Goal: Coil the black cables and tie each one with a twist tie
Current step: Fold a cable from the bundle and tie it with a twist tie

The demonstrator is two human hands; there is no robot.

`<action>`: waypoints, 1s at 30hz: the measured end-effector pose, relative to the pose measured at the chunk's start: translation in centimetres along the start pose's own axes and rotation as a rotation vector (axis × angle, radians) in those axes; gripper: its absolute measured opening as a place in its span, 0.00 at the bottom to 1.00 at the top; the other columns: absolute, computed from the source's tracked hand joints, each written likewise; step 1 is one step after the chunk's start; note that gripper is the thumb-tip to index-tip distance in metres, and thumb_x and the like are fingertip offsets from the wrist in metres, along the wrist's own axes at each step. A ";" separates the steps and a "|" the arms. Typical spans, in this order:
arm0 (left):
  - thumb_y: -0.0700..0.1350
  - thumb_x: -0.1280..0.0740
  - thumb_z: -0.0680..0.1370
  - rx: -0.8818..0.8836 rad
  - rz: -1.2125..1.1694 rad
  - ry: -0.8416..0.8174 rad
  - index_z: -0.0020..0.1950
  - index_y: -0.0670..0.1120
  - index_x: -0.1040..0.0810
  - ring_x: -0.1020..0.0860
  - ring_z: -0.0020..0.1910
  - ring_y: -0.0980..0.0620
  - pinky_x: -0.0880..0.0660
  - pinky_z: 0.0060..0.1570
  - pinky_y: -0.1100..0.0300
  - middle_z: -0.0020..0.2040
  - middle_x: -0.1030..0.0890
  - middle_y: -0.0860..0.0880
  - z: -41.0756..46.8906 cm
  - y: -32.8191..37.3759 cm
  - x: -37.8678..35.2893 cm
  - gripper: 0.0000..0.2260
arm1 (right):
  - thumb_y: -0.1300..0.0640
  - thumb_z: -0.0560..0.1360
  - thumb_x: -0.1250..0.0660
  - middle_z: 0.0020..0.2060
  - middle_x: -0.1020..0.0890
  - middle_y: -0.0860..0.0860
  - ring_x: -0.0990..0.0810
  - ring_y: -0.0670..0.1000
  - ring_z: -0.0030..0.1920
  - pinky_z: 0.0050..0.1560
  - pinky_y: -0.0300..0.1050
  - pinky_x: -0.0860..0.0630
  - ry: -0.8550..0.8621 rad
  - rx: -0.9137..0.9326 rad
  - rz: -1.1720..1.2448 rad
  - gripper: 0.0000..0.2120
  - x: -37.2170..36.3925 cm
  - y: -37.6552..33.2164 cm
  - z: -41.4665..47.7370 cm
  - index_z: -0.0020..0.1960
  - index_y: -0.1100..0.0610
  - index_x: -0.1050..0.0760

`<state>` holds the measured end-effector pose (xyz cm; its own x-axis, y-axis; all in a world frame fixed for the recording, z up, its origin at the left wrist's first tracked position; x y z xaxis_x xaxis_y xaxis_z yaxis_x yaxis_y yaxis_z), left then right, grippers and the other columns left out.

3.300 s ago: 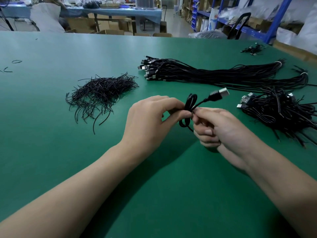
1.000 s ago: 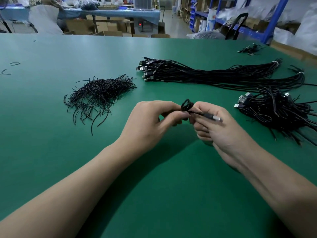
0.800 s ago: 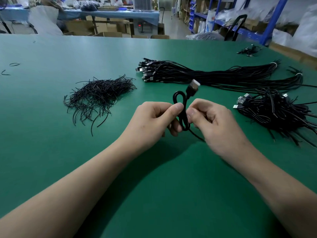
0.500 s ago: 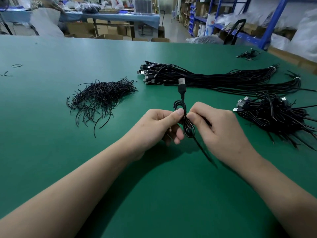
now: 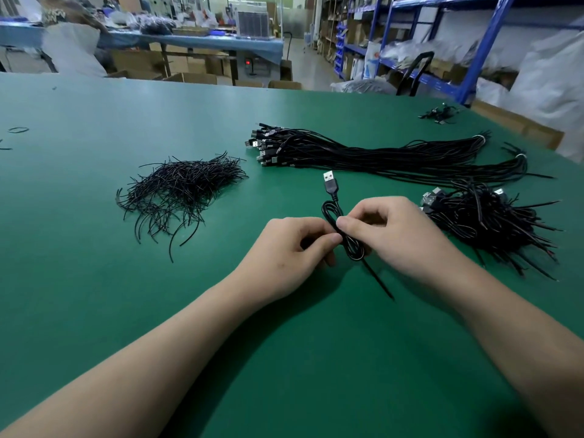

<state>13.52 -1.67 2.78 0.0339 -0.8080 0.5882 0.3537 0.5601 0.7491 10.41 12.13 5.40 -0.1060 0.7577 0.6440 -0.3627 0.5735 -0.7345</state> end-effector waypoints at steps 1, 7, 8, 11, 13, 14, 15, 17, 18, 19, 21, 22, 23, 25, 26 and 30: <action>0.49 0.33 0.82 -0.010 -0.001 -0.003 0.46 0.50 0.16 0.18 0.35 0.58 0.25 0.41 0.65 0.36 0.16 0.56 0.0 0.1 -0.1 0.08 | 0.47 0.75 0.28 0.30 0.18 0.47 0.25 0.43 0.31 0.37 0.43 0.29 0.025 0.006 -0.089 0.11 0.9 -0.5 0.3 0.38 0.52 0.18; 0.52 0.34 0.82 -0.016 -0.003 -0.014 0.49 0.53 0.17 0.18 0.35 0.59 0.23 0.43 0.61 0.37 0.16 0.59 -0.1 -0.3 -0.2 0.07 | 0.45 0.76 0.31 0.36 0.18 0.47 0.20 0.53 0.39 0.42 0.49 0.22 0.178 0.037 -0.715 0.10 8.8 -3.4 2.9 0.40 0.49 0.21; 0.52 0.34 0.82 -0.018 0.001 -0.019 0.49 0.54 0.17 0.18 0.34 0.59 0.23 0.42 0.62 0.37 0.16 0.59 -0.1 -0.3 -0.2 0.07 | 0.45 0.77 0.32 0.37 0.18 0.48 0.20 0.53 0.39 0.41 0.49 0.22 0.188 0.029 -0.792 0.11 10.3 -3.3 3.4 0.40 0.48 0.21; 0.52 0.35 0.83 -0.027 0.014 -0.029 0.48 0.53 0.17 0.18 0.32 0.58 0.24 0.40 0.64 0.36 0.16 0.58 -0.1 -0.2 -0.4 0.08 | 0.45 0.79 0.34 0.35 0.19 0.50 0.22 0.54 0.37 0.39 0.50 0.21 0.170 -0.065 -0.994 0.13 14.4 -1.3 5.3 0.38 0.50 0.23; 0.52 0.35 0.83 -0.031 0.014 -0.035 0.48 0.52 0.17 0.19 0.32 0.59 0.24 0.39 0.64 0.36 0.16 0.58 -0.1 -0.2 -0.4 0.09 | 0.48 0.79 0.34 0.35 0.18 0.55 0.21 0.57 0.36 0.37 0.48 0.22 0.147 -0.184 -1.079 0.15 17.0 1.6 6.3 0.40 0.57 0.19; 0.52 0.35 0.83 -0.030 0.012 -0.038 0.48 0.52 0.17 0.19 0.32 0.59 0.24 0.39 0.64 0.36 0.17 0.58 -0.1 -0.2 -0.4 0.09 | 0.49 0.79 0.33 0.35 0.18 0.56 0.21 0.58 0.35 0.37 0.46 0.23 0.127 -0.254 -1.098 0.16 18.0 3.4 6.6 0.42 0.61 0.18; 0.51 0.35 0.83 -0.030 0.010 -0.041 0.49 0.52 0.17 0.19 0.32 0.59 0.24 0.39 0.64 0.35 0.16 0.58 -0.1 -0.2 -0.4 0.09 | 0.49 0.79 0.33 0.35 0.18 0.58 0.21 0.58 0.35 0.37 0.46 0.26 0.098 -0.326 -1.101 0.17 18.7 5.2 6.7 0.45 0.64 0.17; 0.51 0.35 0.83 -0.032 0.012 -0.046 0.49 0.52 0.17 0.19 0.32 0.59 0.24 0.39 0.65 0.35 0.16 0.58 -0.1 -0.2 -0.5 0.09 | 0.49 0.79 0.33 0.40 0.16 0.60 0.19 0.59 0.37 0.38 0.46 0.29 0.023 -0.444 -1.090 0.18 19.0 8.2 6.5 0.48 0.65 0.17; 0.51 0.35 0.83 -0.034 0.018 -0.049 0.49 0.52 0.17 0.19 0.32 0.59 0.24 0.39 0.65 0.35 0.17 0.58 -0.1 -0.2 -0.6 0.09 | 0.48 0.79 0.34 0.42 0.15 0.60 0.20 0.59 0.37 0.38 0.45 0.29 -0.016 -0.487 -1.084 0.19 18.8 9.2 6.3 0.49 0.65 0.17; 0.51 0.36 0.83 -0.035 0.022 -0.053 0.49 0.52 0.16 0.19 0.32 0.59 0.24 0.39 0.64 0.35 0.17 0.58 -0.1 -0.2 -0.6 0.09 | 0.45 0.80 0.35 0.41 0.16 0.59 0.21 0.58 0.36 0.37 0.44 0.29 -0.052 -0.524 -1.080 0.22 18.5 9.9 6.1 0.50 0.64 0.17; 0.51 0.36 0.83 -0.035 0.024 -0.058 0.49 0.52 0.16 0.19 0.32 0.58 0.24 0.40 0.65 0.35 0.17 0.58 -0.1 -0.2 -0.7 0.09 | 0.39 0.82 0.42 0.42 0.18 0.57 0.23 0.55 0.36 0.35 0.43 0.30 -0.089 -0.567 -1.063 0.30 17.9 10.6 5.9 0.54 0.65 0.18; 0.51 0.36 0.83 -0.035 0.024 -0.061 0.49 0.52 0.16 0.19 0.32 0.58 0.25 0.40 0.65 0.35 0.17 0.58 -0.1 -0.2 -0.8 0.10 | 0.36 0.82 0.46 0.44 0.18 0.58 0.24 0.55 0.36 0.36 0.44 0.31 -0.081 -0.575 -1.040 0.34 17.7 10.6 5.9 0.55 0.66 0.20; 0.51 0.36 0.83 -0.036 0.025 -0.064 0.49 0.52 0.16 0.19 0.32 0.58 0.25 0.40 0.65 0.35 0.16 0.58 -0.1 -0.2 -0.8 0.10 | 0.33 0.81 0.50 0.47 0.19 0.60 0.26 0.55 0.37 0.40 0.45 0.31 -0.062 -0.581 -1.006 0.37 17.5 10.5 5.9 0.54 0.66 0.22; 0.51 0.36 0.83 -0.031 0.029 -0.075 0.49 0.52 0.16 0.19 0.33 0.59 0.25 0.39 0.66 0.36 0.16 0.58 -0.1 -0.3 -0.9 0.10 | 0.29 0.79 0.55 0.56 0.20 0.63 0.26 0.58 0.43 0.47 0.47 0.31 -0.065 -0.599 -0.966 0.39 16.8 10.1 6.1 0.55 0.63 0.24; 0.51 0.36 0.83 -0.029 0.028 -0.078 0.49 0.52 0.16 0.19 0.33 0.59 0.25 0.39 0.66 0.36 0.16 0.58 -0.1 -0.3 -1.0 0.10 | 0.29 0.79 0.54 0.61 0.22 0.64 0.25 0.60 0.47 0.49 0.49 0.32 -0.112 -0.622 -0.972 0.41 16.2 10.1 6.1 0.60 0.64 0.24; 0.51 0.36 0.83 -0.029 0.032 -0.084 0.49 0.53 0.16 0.19 0.33 0.58 0.26 0.39 0.67 0.36 0.16 0.58 0.0 -0.4 -1.0 0.09 | 0.29 0.77 0.43 0.54 0.20 0.58 0.21 0.58 0.48 0.44 0.49 0.26 -0.377 -0.702 -0.948 0.36 14.1 10.2 6.0 0.53 0.65 0.26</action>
<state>13.37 -1.08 1.90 -0.0328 -0.7706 0.6364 0.3803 0.5792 0.7210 -0.37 26.82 8.28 -0.3746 -0.1177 0.9197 0.1205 0.9773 0.1742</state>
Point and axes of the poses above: each hand's wrist, its own z-axis towards the middle knuckle, its own x-axis out of the back of the hand, y = z × x, the point moved 9 cm from there along z, towards the middle knuckle
